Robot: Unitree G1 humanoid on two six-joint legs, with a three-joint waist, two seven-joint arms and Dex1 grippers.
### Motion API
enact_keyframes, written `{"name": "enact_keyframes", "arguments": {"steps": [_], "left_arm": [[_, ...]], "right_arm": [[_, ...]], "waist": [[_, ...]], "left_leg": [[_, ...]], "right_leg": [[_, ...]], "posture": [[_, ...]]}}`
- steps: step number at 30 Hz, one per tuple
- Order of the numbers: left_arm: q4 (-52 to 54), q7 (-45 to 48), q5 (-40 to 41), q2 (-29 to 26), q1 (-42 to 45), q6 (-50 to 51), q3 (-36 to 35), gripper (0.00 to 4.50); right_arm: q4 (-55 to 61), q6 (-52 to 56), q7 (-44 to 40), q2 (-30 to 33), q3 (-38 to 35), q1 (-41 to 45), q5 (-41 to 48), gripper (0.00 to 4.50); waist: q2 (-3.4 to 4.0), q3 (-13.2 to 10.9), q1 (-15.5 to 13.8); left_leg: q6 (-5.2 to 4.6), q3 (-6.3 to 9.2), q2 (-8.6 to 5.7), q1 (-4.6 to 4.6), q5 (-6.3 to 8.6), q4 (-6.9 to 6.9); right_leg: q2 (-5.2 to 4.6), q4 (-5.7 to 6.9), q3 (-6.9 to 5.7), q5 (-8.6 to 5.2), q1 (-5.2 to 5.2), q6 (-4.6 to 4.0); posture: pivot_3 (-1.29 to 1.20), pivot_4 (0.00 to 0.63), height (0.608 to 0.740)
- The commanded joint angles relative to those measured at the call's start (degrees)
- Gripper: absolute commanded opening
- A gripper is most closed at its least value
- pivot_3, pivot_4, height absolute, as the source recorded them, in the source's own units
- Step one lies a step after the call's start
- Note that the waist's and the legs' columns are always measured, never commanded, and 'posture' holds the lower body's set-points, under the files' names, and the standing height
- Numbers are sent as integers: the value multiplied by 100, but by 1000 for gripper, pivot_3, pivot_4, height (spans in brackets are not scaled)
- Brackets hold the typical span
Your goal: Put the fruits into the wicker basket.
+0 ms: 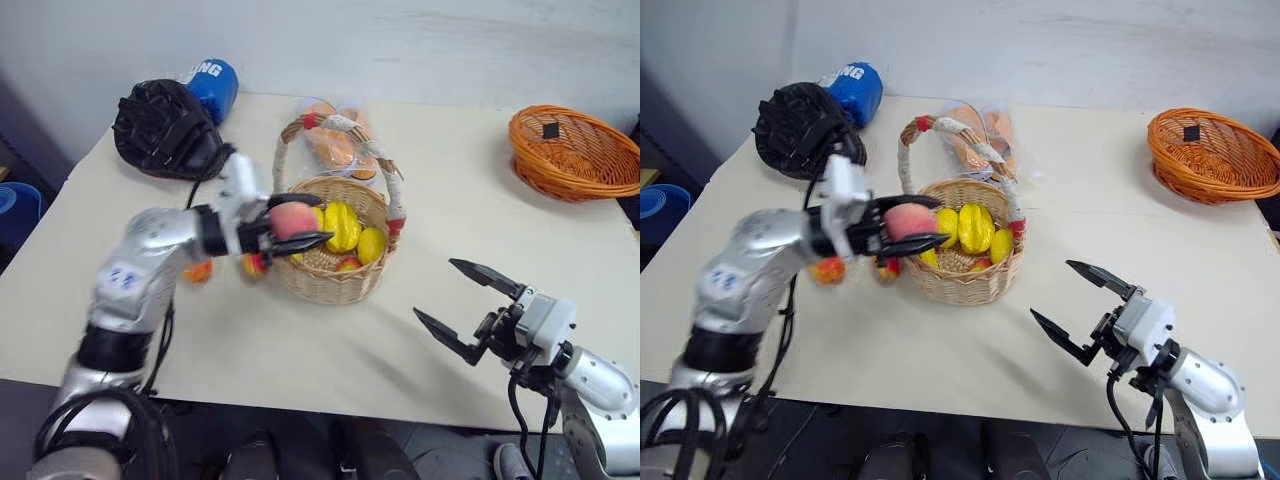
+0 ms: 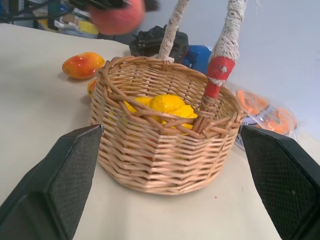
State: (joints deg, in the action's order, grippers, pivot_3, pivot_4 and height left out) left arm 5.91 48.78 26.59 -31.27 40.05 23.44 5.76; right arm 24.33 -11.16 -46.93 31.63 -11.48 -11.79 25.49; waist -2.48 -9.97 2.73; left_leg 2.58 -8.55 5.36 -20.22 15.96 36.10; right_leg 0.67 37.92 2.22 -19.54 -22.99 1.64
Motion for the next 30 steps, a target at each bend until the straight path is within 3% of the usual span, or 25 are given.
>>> {"name": "enact_keyframes", "arguments": {"steps": [1,5,11,12,17,24,30], "left_arm": [[-499,-102,-476,177,226,-364,120,2321],[-1039,-190,-693,493,380,-379,172,2321],[-1080,-41,-697,651,354,-557,26,4291],[-1061,-34,-672,680,339,-660,-25,4455],[-553,411,-229,403,-254,-1339,-736,4455],[451,239,612,-760,-2266,-478,-2688,4455],[42,-259,1082,-825,-4140,117,-4594,4455]], "right_arm": [[331,-42,214,-115,-12,-100,-104,4500],[359,-199,410,-348,115,-259,-346,4500],[-134,-922,278,-689,420,-541,-648,4500],[-206,-1019,207,-685,459,-550,-640,4500],[-474,-1323,-32,-661,596,-468,-515,4500],[-637,-1304,-329,-666,916,-323,-319,4500],[-528,-1116,-739,-491,1287,249,-106,4500]], "waist": [[2,-1,50],[2,-1,48],[2,-2,34],[1,-2,35],[5,-4,69],[8,-7,161],[-8,-10,183]], "left_leg": [[4,6,2,2,0,-3],[5,12,1,1,0,6],[3,10,-4,0,0,5],[3,10,-4,0,0,6],[3,4,-3,6,-1,5],[13,12,6,13,-6,0],[-8,13,-7,9,7,1]], "right_leg": [[3,2,5,-1,-1,2],[5,8,10,-4,-3,6],[1,10,13,-7,-4,12],[1,10,13,-7,-4,12],[0,19,18,-7,-4,12],[0,42,16,-15,-10,0],[-26,36,1,-15,-10,1]], "posture": [[0,150,740],[0,150,740],[0,150,740],[0,150,740],[0,150,740],[0,150,740],[0,150,740]]}}
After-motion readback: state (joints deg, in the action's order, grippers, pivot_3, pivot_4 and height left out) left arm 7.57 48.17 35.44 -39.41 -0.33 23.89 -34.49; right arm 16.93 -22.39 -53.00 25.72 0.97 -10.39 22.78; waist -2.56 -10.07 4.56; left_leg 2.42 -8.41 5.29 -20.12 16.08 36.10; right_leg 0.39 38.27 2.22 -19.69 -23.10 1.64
